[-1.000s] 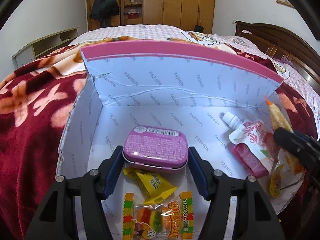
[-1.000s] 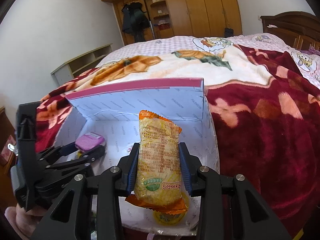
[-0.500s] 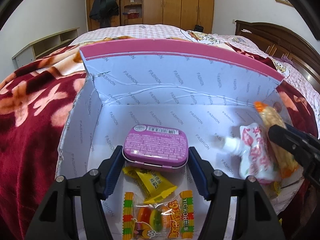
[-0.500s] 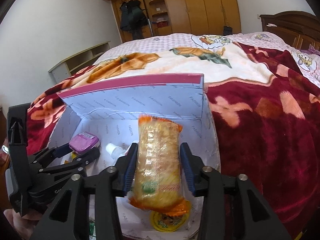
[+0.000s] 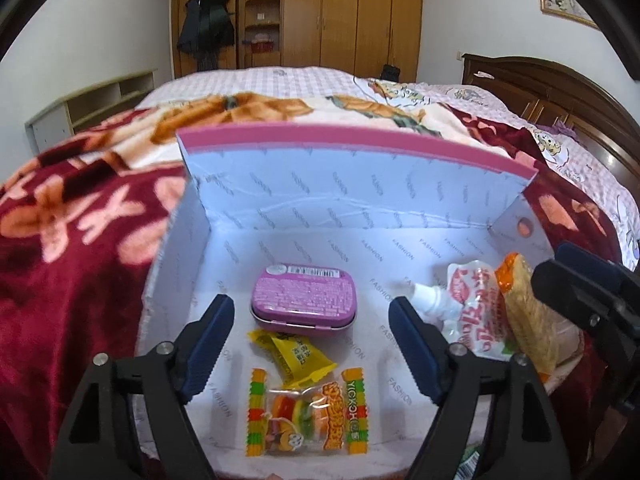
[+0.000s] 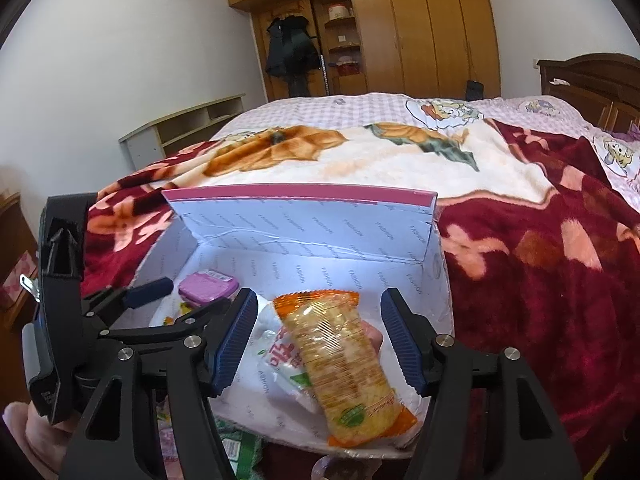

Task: Organize snacks
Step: 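Carry the purple tin into the box with the left gripper while the right carries the pastry bar, then open the right gripper to release the pastry bar in the box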

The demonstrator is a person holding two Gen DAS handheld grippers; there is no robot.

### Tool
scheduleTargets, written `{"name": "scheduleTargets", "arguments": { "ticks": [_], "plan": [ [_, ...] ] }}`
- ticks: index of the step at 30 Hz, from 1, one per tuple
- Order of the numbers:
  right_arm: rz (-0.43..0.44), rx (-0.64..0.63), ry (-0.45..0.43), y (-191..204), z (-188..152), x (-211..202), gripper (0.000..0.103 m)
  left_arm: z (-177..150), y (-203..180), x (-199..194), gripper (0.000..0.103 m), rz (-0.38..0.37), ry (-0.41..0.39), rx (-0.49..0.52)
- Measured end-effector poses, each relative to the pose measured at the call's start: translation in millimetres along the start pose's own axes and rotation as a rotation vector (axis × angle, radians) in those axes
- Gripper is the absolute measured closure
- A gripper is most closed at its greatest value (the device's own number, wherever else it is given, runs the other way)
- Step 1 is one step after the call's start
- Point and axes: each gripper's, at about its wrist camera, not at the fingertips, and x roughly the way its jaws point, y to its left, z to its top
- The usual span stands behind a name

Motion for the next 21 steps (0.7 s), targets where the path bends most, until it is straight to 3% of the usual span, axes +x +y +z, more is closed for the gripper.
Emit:
{"name": "scheduleTargets", "arguments": {
  "ticks": [21],
  "plan": [
    [0.025, 0.016, 0.010, 22, -25, -42, 0.036, -19, 11, -71, 0.020, -0.030, -0.037, -0.040]
  ]
}}
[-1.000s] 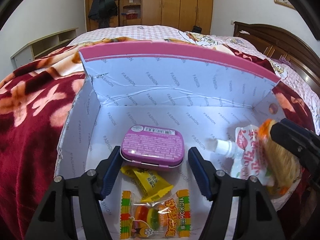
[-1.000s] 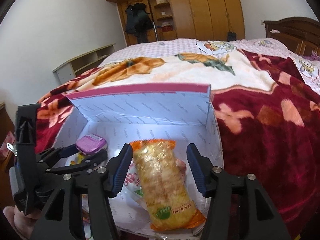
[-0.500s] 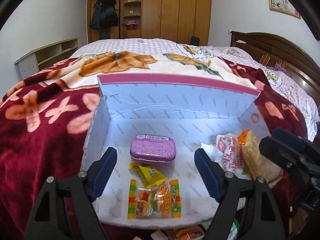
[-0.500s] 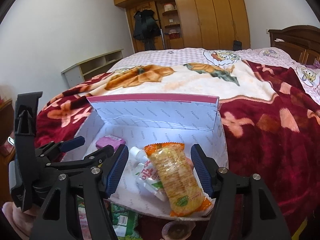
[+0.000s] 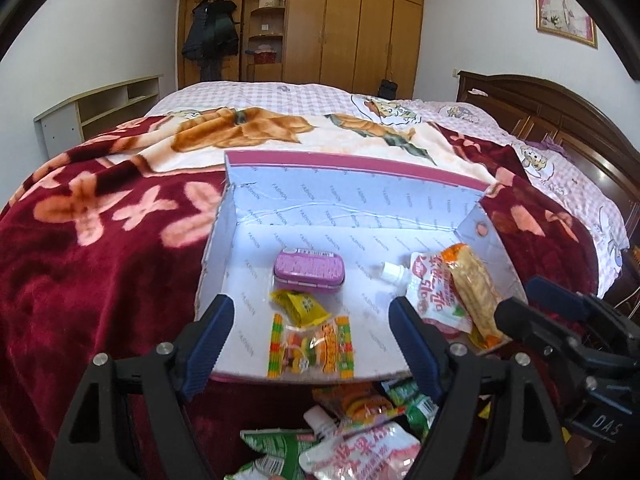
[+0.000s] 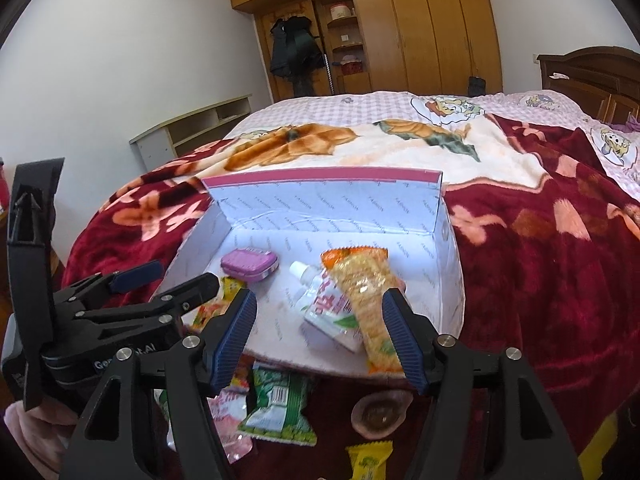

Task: Organize snacks
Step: 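Open the right gripper to release the pastry bar in the box, then withdraw both grippers from the box toward the remaining snacks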

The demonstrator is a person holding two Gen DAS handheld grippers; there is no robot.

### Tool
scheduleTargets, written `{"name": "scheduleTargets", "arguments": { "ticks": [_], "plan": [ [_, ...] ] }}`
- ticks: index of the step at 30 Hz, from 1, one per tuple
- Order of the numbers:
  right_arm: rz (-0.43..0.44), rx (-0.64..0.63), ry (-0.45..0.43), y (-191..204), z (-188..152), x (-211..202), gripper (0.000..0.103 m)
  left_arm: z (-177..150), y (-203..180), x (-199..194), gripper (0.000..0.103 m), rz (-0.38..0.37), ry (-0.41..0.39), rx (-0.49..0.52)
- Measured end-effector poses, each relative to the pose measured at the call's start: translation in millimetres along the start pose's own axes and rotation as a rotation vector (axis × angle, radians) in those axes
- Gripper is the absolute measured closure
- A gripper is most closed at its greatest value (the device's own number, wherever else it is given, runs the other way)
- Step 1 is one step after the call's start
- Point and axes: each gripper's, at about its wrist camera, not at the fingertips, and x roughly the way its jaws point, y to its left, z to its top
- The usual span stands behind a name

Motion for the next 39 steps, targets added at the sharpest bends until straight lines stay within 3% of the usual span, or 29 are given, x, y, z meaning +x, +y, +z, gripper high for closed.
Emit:
{"name": "scheduleTargets", "arguments": {
  "ticks": [18, 39],
  "plan": [
    [-0.003, 0.034, 0.031, 6, -37, -27, 0.036, -40, 28, -36, 0.020, 0.013, 0.012, -0.062],
    [-0.004, 0.089, 0.064, -1, -77, -35, 0.036, -88, 44, -37, 0.020, 0.015, 0.082, -0.055]
  ]
}}
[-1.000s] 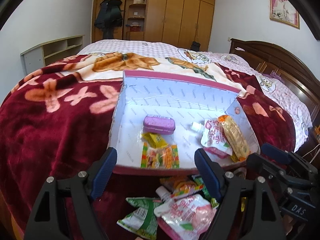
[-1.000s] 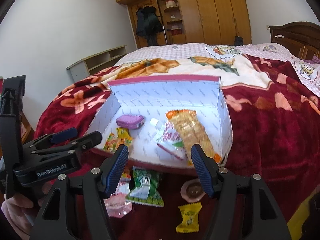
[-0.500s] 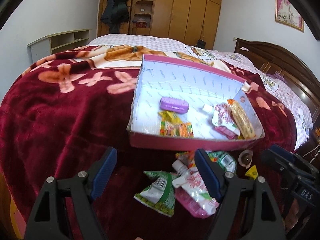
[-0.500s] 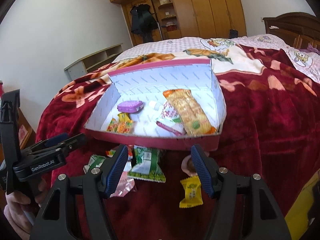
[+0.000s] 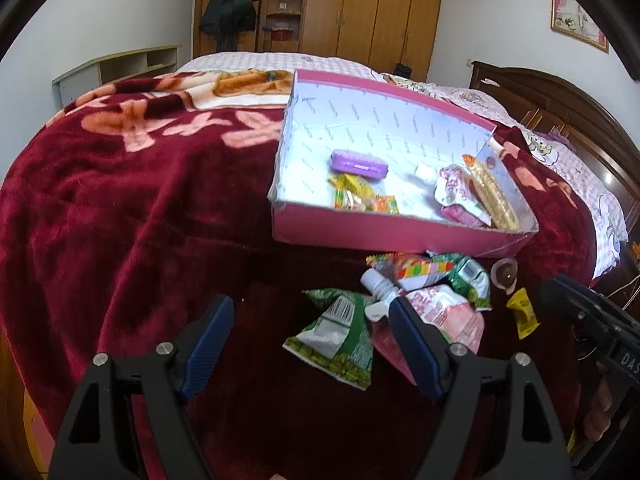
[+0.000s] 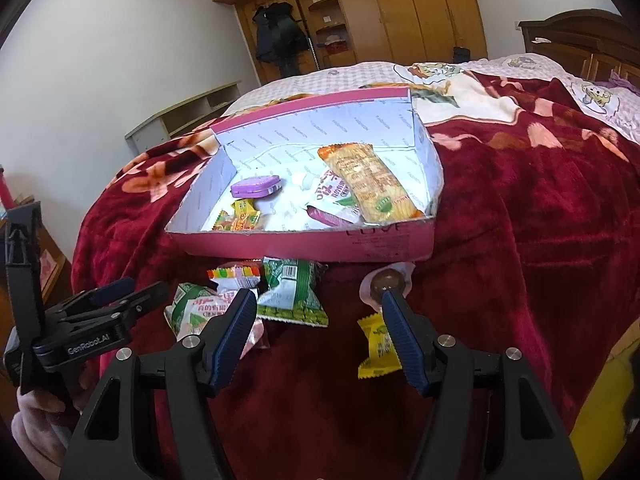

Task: Organize snacks
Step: 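Withdraw both grippers from the box toward the remaining snacks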

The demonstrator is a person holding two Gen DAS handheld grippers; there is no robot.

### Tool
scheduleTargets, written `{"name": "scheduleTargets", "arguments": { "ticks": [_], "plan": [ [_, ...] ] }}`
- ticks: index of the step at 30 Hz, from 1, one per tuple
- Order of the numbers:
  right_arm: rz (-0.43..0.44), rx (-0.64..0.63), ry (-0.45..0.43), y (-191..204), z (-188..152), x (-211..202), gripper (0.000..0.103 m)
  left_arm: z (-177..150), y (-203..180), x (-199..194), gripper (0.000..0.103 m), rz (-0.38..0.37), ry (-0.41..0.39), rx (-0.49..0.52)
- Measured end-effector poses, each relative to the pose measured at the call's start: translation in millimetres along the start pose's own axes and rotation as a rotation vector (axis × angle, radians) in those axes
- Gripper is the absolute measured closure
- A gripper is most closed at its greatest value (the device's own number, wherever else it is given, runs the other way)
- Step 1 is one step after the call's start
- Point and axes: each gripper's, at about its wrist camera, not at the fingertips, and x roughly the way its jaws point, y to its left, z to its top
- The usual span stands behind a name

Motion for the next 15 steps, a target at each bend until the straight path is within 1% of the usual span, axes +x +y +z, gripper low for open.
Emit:
{"name": "scheduleTargets", "arguments": {
  "ticks": [7, 15],
  "plan": [
    [-0.007, 0.011, 0.007, -6, -8, -2, 0.036, -10, 3, 6, 0.020, -0.009, 0.024, 0.014],
    [-0.014, 0.035, 0.022, -14, -13, 1, 0.036, -18, -3, 9, 0.020, -0.021, 0.039, 0.057]
  ]
}}
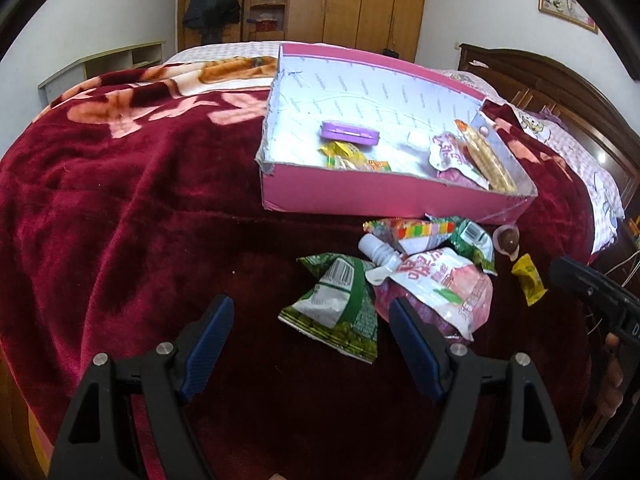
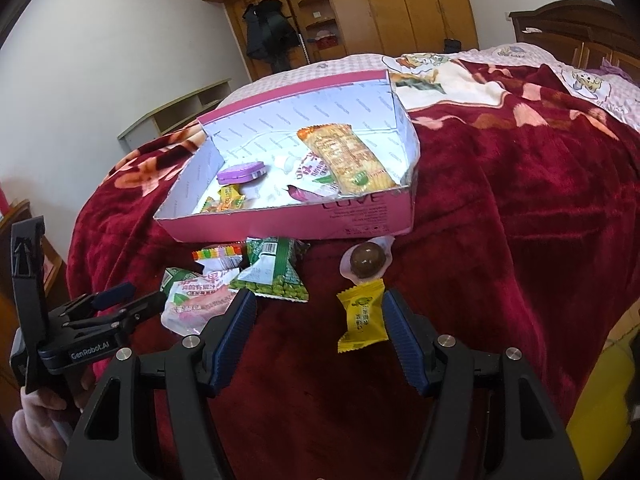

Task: Organize snacks
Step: 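Withdraw both grippers from the box toward the remaining snacks, then grasp the green snack bag with the left gripper while the right grasps the yellow candy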

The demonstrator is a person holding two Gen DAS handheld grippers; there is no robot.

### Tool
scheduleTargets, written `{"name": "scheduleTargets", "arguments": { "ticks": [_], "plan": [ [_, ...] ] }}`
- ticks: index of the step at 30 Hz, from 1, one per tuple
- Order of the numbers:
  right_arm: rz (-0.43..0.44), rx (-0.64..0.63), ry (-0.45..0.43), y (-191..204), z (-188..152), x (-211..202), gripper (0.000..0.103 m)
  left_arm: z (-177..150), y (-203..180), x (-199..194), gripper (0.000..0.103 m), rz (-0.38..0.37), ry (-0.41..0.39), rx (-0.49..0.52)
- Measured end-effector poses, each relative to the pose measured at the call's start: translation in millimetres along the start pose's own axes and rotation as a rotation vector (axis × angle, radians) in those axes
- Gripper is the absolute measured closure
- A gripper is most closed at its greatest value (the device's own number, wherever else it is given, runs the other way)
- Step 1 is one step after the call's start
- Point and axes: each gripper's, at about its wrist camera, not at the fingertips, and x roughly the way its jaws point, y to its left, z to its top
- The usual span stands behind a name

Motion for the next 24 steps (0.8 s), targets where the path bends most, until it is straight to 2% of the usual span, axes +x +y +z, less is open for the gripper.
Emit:
{"name": "scheduleTargets", "arguments": {
  "ticks": [13, 17, 24],
  "plan": [
    [-0.002, 0.019, 0.012, -5, -4, 3, 0.036, -4, -7, 14, 0.020, 0.034, 0.011, 0.034],
    [0.001, 0.023, 0.020, -6, -5, 6, 0.036, -1, -11, 20, 0.020, 0.074, -0.010, 0.063],
    [0.003, 0.027, 0.027, -7, -7, 7, 0.036, -1, -2, 28, 0.020, 0.038, -0.011, 0.005]
  ]
}}
